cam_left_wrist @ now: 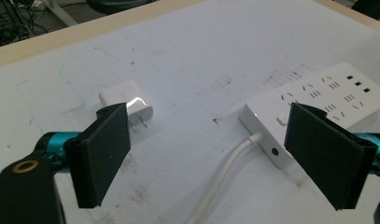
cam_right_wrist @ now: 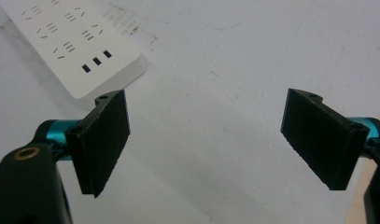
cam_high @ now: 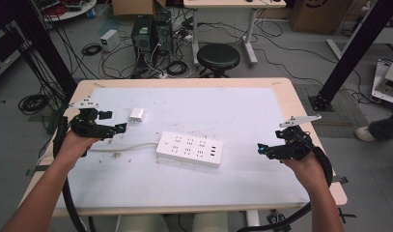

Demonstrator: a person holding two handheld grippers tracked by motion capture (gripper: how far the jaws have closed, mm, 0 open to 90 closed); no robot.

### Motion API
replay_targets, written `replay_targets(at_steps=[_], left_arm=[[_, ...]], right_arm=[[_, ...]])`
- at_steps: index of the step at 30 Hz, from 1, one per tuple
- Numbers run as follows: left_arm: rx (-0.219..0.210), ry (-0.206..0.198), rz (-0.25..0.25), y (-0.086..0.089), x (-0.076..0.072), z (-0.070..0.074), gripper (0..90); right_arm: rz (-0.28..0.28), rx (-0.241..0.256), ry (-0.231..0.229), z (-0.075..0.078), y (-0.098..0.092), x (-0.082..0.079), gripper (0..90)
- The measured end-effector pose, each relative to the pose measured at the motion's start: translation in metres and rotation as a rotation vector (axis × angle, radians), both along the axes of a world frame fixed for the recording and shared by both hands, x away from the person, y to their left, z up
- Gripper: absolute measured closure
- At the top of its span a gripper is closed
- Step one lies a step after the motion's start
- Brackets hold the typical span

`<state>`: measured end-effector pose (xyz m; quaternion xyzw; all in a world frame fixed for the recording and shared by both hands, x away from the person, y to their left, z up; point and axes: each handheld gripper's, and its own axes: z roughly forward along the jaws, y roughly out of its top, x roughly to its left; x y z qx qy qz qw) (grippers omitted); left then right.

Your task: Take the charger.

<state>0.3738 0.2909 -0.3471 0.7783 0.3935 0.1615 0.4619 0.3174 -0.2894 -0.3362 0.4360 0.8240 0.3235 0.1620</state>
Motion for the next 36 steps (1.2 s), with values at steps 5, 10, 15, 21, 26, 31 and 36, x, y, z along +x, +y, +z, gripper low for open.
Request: replay_targets(at_steps=[5, 10, 15, 21, 26, 31, 36], left_arm=[[-0.017, 0.011, 0.026, 0.003, 0.002, 0.0, 14.5], [-0.024, 0.024, 0.052, 0.007, 0.007, -0.002, 14.5], [-0.03, 0.037, 0.077, 0.006, 0.013, -0.002, 14.5], [-0.012, 0.025, 0.071, 0.002, 0.024, 0.007, 14.5], [-0.013, 0.039, 0.096, 0.001, 0.029, 0.006, 14.5], [0.001, 0.047, 0.135, 0.0, 0.036, 0.005, 14.5], [0.003, 0.063, 0.155, -0.005, 0.051, 0.006, 14.5]], right_arm=[[-0.006, -0.002, -0.005, 0.004, 0.0, 0.001, 15.8], [-0.006, -0.004, -0.006, 0.006, 0.001, 0.003, 15.8], [-0.001, -0.005, -0.007, 0.005, 0.003, 0.005, 15.8], [0.0, -0.006, -0.012, 0.004, 0.003, 0.009, 15.8], [0.0, -0.006, -0.001, -0.001, 0.007, 0.013, 15.8], [-0.006, -0.008, 0.003, -0.003, 0.007, 0.014, 15.8], [-0.016, -0.012, 0.005, -0.001, 0.004, 0.015, 15.8]])
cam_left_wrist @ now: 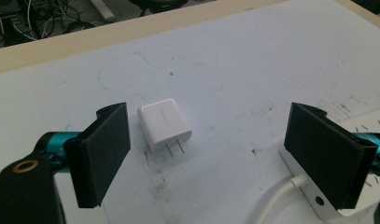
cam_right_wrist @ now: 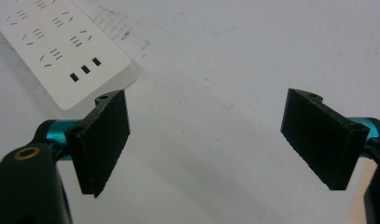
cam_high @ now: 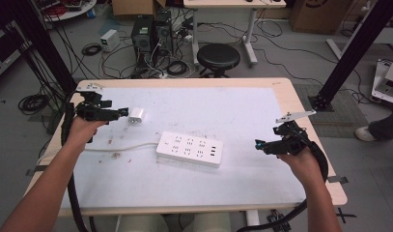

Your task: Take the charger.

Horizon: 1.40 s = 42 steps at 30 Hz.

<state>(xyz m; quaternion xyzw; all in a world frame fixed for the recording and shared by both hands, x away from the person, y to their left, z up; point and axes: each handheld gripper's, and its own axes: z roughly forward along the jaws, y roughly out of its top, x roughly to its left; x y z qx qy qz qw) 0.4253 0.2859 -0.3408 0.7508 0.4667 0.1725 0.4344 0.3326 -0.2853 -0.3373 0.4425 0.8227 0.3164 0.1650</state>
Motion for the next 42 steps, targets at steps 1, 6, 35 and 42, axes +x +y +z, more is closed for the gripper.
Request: replay_targets(at_steps=[1, 6, 35, 42], left_arm=[[0.0, 0.0, 0.0, 0.0, 0.0, 0.0, 14.5], [-0.007, 0.039, 0.042, -0.004, 0.012, -0.011, 14.5], [0.083, 0.215, 0.206, -0.025, 0.078, -0.082, 14.5], [0.098, 0.245, 0.184, -0.03, 0.08, -0.09, 14.5]], right_arm=[[-0.001, 0.001, 0.002, 0.0, 0.0, 0.0, 15.8], [-0.012, -0.001, 0.013, -0.002, 0.001, 0.002, 15.8], [-0.04, -0.03, 0.044, -0.007, 0.002, 0.009, 15.8], [-0.053, -0.028, 0.056, -0.01, 0.003, 0.01, 15.8]])
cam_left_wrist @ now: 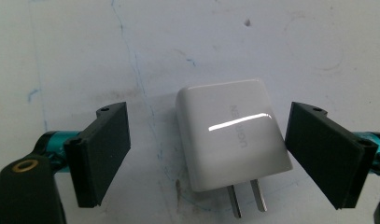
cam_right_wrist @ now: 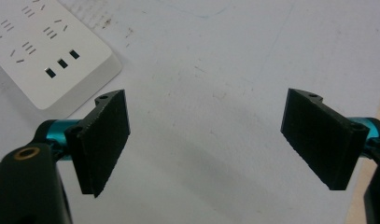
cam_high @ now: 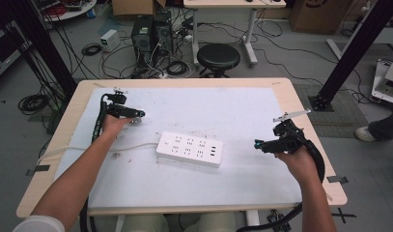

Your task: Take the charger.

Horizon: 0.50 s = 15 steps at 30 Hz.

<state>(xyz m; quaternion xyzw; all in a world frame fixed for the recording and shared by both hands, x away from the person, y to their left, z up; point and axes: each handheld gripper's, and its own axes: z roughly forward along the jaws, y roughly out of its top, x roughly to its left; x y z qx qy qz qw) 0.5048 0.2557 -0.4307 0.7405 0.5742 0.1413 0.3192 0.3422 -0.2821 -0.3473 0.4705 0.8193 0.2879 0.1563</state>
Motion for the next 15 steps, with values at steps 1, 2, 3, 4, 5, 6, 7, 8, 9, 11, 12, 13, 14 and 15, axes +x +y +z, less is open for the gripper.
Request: replay_targets(at_steps=[1, 2, 3, 4, 5, 6, 7, 8, 9, 11, 12, 13, 14, 15], left_arm=[[0.005, 0.004, -0.001, -0.0008, 0.0002, -0.0008, 14.5], [0.005, 0.004, -0.001, -0.0008, 0.0002, -0.0008, 14.5], [0.007, 0.007, 0.001, -0.0023, 0.0005, -0.0018, 14.5], [0.012, 0.008, 0.002, -0.0034, 0.0006, -0.0025, 14.5], [0.021, 0.012, -0.003, -0.0041, 0.001, -0.0033, 14.7], [0.029, 0.016, -0.005, -0.0051, 0.0011, -0.0044, 15.3], [0.038, 0.01, -0.004, -0.0059, 0.001, -0.0049, 15.7], [0.042, 0.013, -0.003, -0.0066, 0.0009, -0.0049, 15.7], [0.047, 0.013, -0.004, -0.007, 0.0009, -0.0048, 15.7], [0.05, 0.011, -0.004, -0.0072, 0.0008, -0.0048, 16.3], [0.056, 0.014, -0.007, -0.0072, 0.0006, -0.0045, 16.7], [0.056, 0.014, -0.007, -0.0072, 0.0006, -0.0045, 17.3], [0.058, 0.011, -0.008, -0.0078, 0.0001, -0.0039, 17.3], [0.057, 0.013, -0.018, -0.0078, -0.0003, -0.003, 21.2]], right_arm=[[0.006, -0.004, -0.002, -0.0004, -0.0004, 0.0004, 15.8], [0.005, -0.003, -0.001, -0.0007, -0.0002, 0.0005, 15.8], [0.005, -0.003, -0.001, -0.0007, -0.0002, 0.0005, 15.8], [0.006, -0.002, -0.002, -0.001, -0.0004, 0.0006, 15.7], [0.009, -0.005, -0.003, -0.0013, -0.0011, 0.0008, 15.8], [0.001, -0.003, 0.002, -0.0014, -0.0012, 0.0004, 15.8], [0.002, -0.003, 0.003, -0.0017, -0.002, 0.0003, 15.8], [0.005, -0.004, -0.001, -0.0022, -0.0029, 0.0004, 15.8], [0.003, 0.0, 0.001, -0.0025, -0.0033, 0.0001, 15.8], [0.0, -0.001, 0.003, -0.0028, -0.0042, -0.0004, 15.8], [0.003, -0.003, 0.002, -0.0031, -0.0048, -0.0002, 15.8], [0.003, -0.003, 0.002, -0.0031, -0.0048, -0.0002, 15.8], [0.003, -0.005, 0.003, -0.0031, -0.0051, -0.0004, 15.8], [0.0, 0.002, 0.004, -0.0034, -0.0052, -0.0005, 15.8]])
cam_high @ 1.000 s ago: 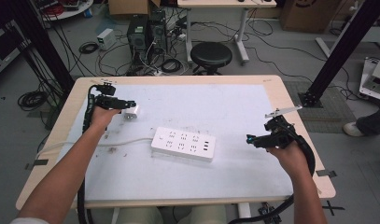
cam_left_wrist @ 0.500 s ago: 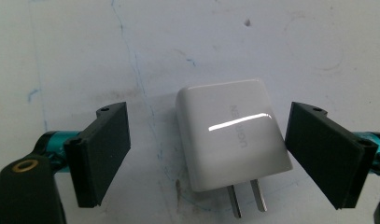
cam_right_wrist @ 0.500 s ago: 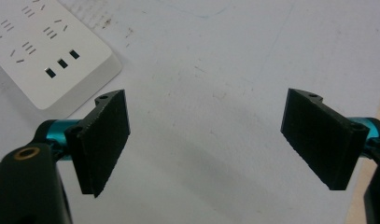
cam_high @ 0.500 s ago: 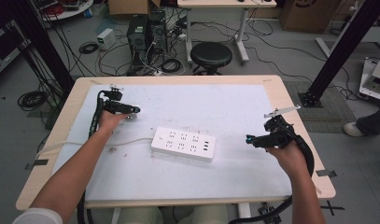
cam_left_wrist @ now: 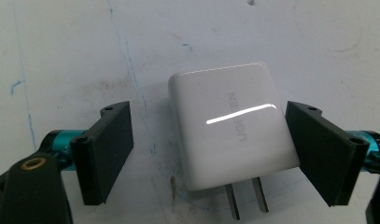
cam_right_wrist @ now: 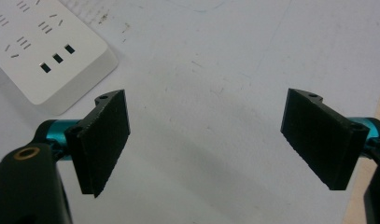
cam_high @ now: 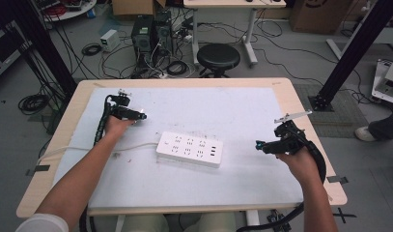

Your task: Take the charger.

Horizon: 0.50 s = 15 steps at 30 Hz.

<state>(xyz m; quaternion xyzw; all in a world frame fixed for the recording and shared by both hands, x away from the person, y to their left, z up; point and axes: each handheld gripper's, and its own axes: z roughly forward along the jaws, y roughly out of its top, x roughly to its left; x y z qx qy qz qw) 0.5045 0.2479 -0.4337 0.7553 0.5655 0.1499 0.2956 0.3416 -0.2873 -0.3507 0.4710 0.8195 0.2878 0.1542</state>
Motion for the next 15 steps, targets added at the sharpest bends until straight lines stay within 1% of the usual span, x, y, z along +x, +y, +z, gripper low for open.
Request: replay_targets(at_steps=[1, 3, 7, 10, 12, 13, 14, 15], left_arm=[[-0.01, 0.004, -0.017, 0.0, -0.001, 0.001, 25.8], [-0.026, 0.005, -0.03, 0.0, -0.001, 0.002, 35.6], [-0.035, 0.003, -0.025, 0.003, -0.002, 0.002, 41.2], [-0.045, 0.005, -0.024, 0.005, -0.003, 0.003, 41.7], [-0.051, -0.008, -0.021, 0.007, -0.004, 0.004, 42.0], [-0.063, -0.014, -0.013, 0.007, -0.005, 0.005, 42.4], [-0.063, -0.014, -0.013, 0.007, -0.005, 0.005, 42.6], [-0.078, -0.006, -0.026, 0.01, -0.007, 0.008, 42.6]], right_arm=[[0.002, -0.002, -0.004, 0.0, -0.001, 0.0, 15.8], [-0.002, 0.002, -0.002, 0.0, -0.001, 0.0, 15.8], [0.001, 0.001, -0.002, -0.002, -0.002, -0.001, 15.8], [0.0, 0.005, -0.001, -0.003, -0.003, -0.001, 15.8], [0.003, 0.006, -0.003, -0.003, -0.003, -0.002, 15.8], [-0.004, 0.012, 0.0, -0.003, -0.003, -0.003, 15.8], [-0.004, 0.012, 0.0, -0.003, -0.003, -0.003, 15.8], [0.003, 0.007, -0.005, -0.003, -0.004, -0.003, 15.8]])
